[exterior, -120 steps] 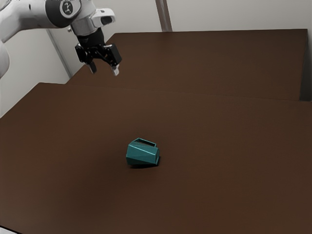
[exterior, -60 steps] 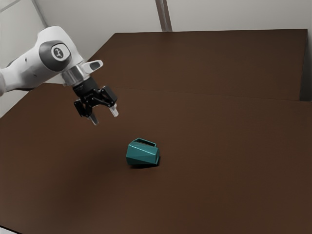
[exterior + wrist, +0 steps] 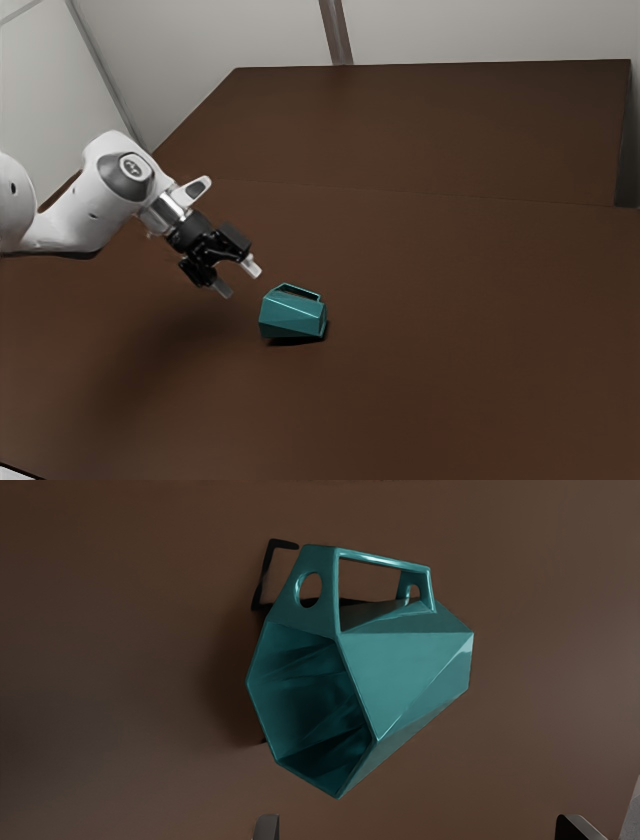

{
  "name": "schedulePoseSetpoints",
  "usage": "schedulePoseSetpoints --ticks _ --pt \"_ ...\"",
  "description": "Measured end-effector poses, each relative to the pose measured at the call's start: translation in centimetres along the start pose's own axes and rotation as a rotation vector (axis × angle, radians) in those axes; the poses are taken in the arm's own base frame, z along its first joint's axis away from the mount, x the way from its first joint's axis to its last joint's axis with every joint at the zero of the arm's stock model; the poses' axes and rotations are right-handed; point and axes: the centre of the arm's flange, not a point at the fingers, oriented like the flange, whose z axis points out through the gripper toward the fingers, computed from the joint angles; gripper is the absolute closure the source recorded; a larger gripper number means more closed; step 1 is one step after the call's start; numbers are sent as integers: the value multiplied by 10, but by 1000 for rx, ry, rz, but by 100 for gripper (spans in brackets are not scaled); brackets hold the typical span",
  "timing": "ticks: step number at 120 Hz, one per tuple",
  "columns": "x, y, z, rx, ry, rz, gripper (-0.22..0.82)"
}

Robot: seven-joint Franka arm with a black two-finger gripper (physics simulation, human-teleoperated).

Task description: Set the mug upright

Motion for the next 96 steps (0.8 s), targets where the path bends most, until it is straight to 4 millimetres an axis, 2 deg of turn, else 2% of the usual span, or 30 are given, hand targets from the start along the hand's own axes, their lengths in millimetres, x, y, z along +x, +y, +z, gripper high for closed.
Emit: schedulePoseSetpoints --ticks 25,56,96 --pt "7 -13 22 -46 66 97 0" --pt "11 -17 47 -105 103 189 0" --pt "5 -21 59 -178 79 276 0"
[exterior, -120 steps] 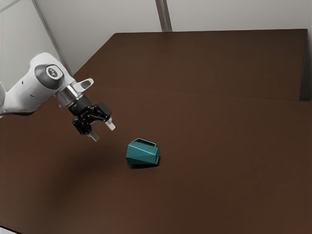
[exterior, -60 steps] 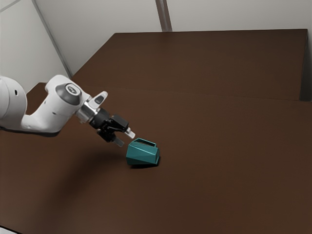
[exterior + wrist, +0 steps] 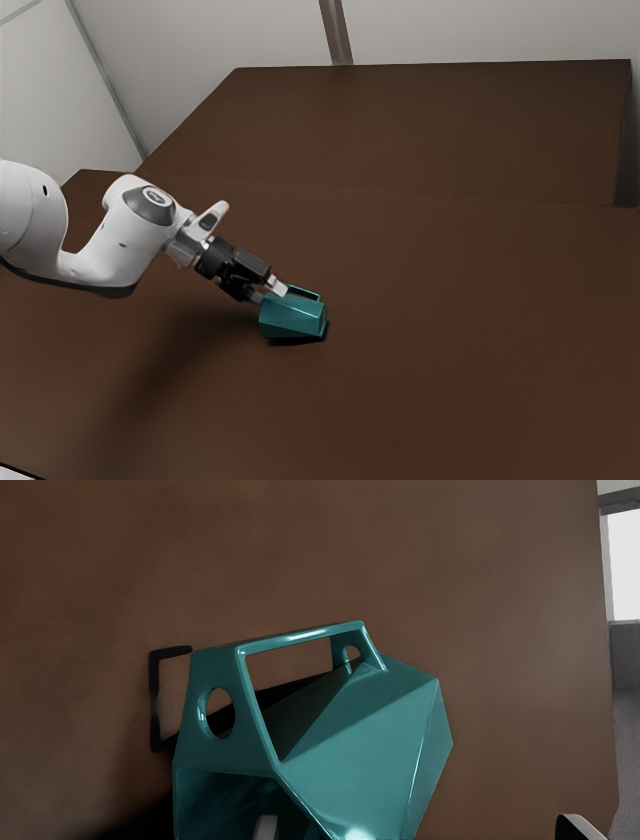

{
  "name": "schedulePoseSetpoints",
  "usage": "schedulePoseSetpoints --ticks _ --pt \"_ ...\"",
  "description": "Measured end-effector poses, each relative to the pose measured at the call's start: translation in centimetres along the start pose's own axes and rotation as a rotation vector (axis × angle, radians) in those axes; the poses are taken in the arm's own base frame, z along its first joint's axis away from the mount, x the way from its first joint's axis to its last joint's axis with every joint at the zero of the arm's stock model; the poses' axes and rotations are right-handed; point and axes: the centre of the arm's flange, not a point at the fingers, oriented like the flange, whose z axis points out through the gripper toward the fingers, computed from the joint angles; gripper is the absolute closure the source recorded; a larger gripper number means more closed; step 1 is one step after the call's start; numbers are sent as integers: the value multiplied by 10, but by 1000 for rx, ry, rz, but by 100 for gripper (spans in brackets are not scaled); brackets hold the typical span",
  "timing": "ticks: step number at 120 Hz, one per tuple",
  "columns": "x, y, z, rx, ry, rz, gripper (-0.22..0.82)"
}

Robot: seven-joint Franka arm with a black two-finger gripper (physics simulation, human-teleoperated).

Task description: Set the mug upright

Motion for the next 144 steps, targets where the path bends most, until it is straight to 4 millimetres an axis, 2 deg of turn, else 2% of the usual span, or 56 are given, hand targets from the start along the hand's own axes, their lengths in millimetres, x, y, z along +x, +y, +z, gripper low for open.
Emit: schedulePoseSetpoints --ticks 20,41,60,86,118,144 --pt "-8 -1 8 -53 -23 17 8" --pt "-10 2 10 -82 -31 47 31" --pt "-8 11 6 -87 -28 84 44" --pt "-5 16 7 -92 -28 118 67" --pt "-2 20 8 -96 -14 144 76" --pt "1 37 0 -77 -5 192 78"
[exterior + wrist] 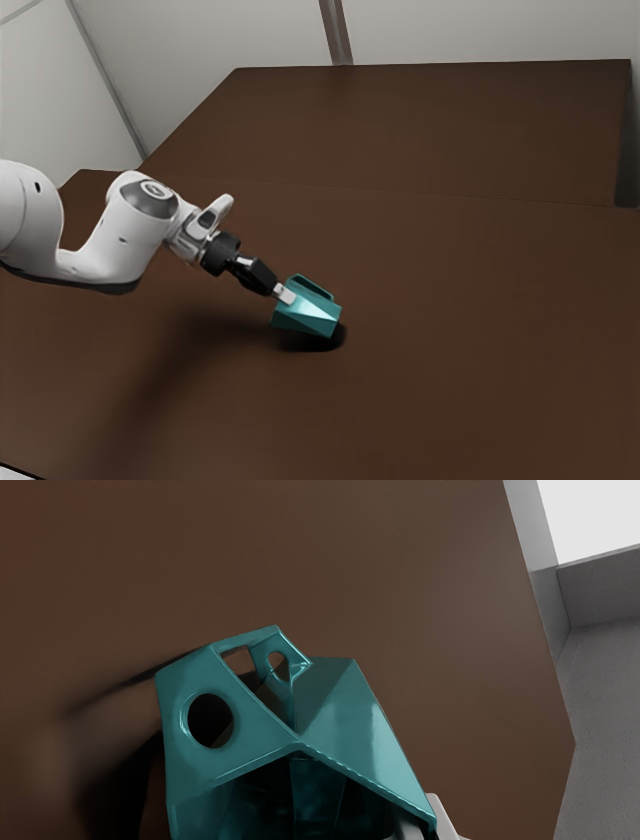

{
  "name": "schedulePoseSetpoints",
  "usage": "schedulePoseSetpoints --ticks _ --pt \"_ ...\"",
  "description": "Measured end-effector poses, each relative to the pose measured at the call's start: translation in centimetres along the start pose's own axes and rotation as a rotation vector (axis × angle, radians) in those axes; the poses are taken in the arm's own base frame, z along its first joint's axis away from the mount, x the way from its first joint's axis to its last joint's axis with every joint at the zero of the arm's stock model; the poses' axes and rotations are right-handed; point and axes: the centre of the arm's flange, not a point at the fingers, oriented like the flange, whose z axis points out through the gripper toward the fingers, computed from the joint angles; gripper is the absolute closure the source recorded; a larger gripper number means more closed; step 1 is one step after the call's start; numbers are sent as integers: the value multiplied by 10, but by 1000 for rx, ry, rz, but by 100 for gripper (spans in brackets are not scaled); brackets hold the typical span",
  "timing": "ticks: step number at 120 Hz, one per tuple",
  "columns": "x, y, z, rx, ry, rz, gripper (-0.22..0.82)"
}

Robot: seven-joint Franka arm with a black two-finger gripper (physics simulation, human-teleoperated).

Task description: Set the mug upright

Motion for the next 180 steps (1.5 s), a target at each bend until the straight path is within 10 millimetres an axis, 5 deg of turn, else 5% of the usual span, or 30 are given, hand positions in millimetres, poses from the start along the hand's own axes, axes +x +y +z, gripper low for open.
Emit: schedulePoseSetpoints --ticks 60,93,137,163,180 --pt "25 67 -24 585 -303 251 79" --pt "13 74 -12 777 -329 200 79" --pt "-3 51 -3 838 -275 40 78" --pt "2 59 0 855 -238 8 35" --pt "10 79 -7 876 -205 8 18"
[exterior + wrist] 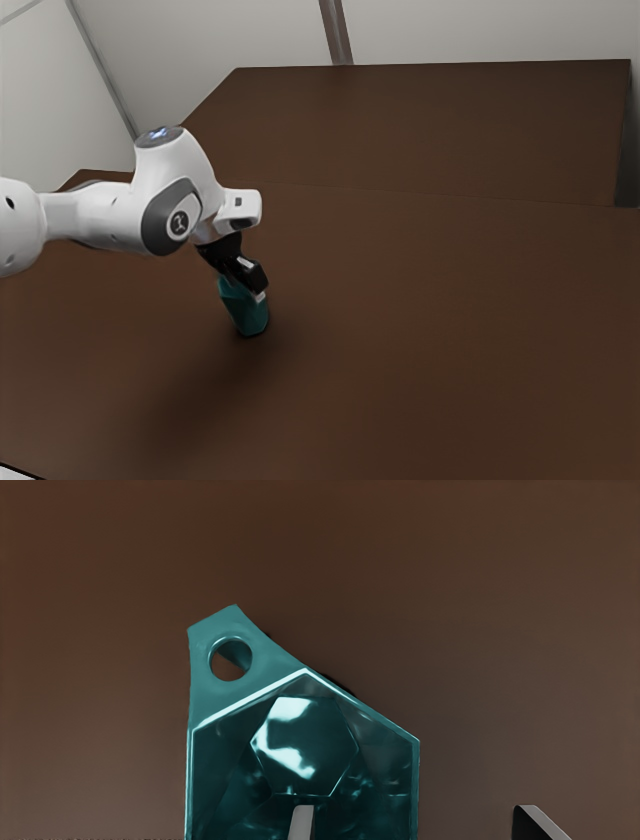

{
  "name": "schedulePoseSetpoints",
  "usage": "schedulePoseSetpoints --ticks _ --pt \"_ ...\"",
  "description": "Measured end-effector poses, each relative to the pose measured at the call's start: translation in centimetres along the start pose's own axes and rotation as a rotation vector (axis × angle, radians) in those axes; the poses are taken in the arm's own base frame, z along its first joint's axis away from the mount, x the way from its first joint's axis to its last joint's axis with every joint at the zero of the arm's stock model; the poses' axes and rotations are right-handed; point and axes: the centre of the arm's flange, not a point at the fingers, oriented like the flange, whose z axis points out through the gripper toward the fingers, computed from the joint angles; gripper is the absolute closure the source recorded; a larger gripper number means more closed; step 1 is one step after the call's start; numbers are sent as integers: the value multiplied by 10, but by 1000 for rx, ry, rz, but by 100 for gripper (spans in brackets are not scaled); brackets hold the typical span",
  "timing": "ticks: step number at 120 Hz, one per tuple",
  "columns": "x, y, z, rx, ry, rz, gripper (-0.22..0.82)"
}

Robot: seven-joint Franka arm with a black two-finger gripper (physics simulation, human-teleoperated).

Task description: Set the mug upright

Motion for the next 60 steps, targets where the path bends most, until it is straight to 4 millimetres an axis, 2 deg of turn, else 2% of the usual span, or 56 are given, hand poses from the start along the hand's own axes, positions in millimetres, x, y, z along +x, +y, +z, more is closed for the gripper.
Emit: schedulePoseSetpoints --ticks 20,33,47,60 --pt "18 7 -46 30 39 3 8" --pt "31 -5 -76 22 42 -39 5" --pt "61 -11 -144 20 80 -64 3" --pt "68 -11 -196 20 84 -89 2"
